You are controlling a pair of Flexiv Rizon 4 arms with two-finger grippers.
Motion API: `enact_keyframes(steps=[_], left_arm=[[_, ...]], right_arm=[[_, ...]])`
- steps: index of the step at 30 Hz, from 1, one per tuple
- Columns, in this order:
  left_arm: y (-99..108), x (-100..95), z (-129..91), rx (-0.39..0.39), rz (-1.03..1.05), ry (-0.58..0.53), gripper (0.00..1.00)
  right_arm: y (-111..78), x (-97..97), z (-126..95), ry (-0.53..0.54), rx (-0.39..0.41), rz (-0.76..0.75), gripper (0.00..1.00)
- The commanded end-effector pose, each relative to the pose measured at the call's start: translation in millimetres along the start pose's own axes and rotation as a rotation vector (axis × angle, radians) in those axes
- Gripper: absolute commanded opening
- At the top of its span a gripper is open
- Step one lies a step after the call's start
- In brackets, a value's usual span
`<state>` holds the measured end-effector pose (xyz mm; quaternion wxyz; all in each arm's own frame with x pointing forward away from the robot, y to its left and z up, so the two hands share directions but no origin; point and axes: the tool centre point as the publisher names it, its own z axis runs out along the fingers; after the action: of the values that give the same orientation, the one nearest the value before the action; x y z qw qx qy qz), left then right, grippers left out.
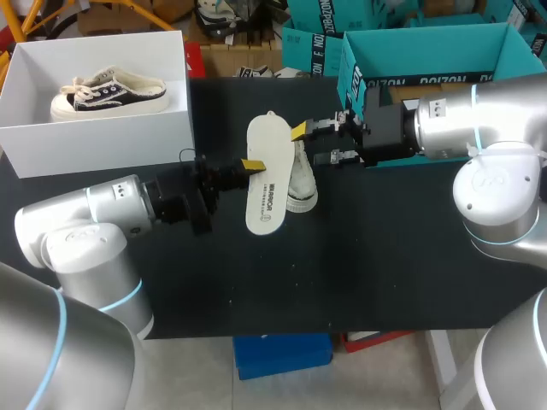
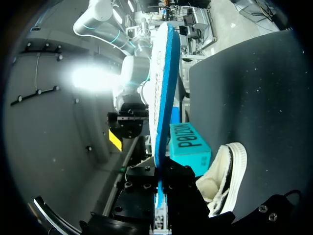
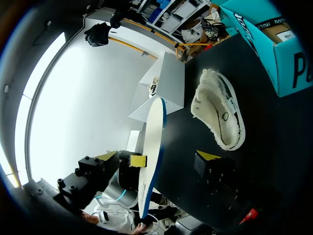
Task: Take the shoe out of the shoebox, open the shoe tongue, remove and reinsert the insole, then place the shoe into the shoebox
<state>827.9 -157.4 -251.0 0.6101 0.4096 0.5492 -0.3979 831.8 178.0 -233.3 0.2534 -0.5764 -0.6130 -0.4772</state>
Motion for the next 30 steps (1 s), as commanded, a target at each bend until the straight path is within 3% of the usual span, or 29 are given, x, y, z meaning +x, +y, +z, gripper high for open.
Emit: enact_keyframes(steps=[1, 5, 17, 28, 29, 30], left_arm=[[-0.6, 1.1, 1.3, 0.002, 0.005, 0.014, 0.00], [-0.2, 3.6, 2.4, 0.013, 0.005, 0.025, 0.00], [2.7, 7.3, 4.4, 0.038, 0.021, 0.050, 0.00], [4.0, 12.6, 3.7, 0.045, 0.018, 0.057, 0.00], [3.8, 13.4, 3.8, 0.046, 0.018, 0.058, 0.00], [3.5, 14.0, 3.9, 0.048, 0.018, 0.060, 0.00]], right_arm=[[0.1, 0.2, 0.9, -0.001, -0.001, 0.000, 1.00], [0.1, 0.2, 0.9, -0.001, -0.001, 0.000, 1.00], [-18.8, 0.4, 23.9, 0.289, 0.055, 0.074, 1.00], [-25.3, 5.5, 30.6, 0.300, 0.122, 0.062, 1.00], [-25.2, 6.0, 31.1, 0.299, 0.126, 0.061, 0.95], [-25.0, 6.3, 31.4, 0.298, 0.129, 0.061, 0.79]])
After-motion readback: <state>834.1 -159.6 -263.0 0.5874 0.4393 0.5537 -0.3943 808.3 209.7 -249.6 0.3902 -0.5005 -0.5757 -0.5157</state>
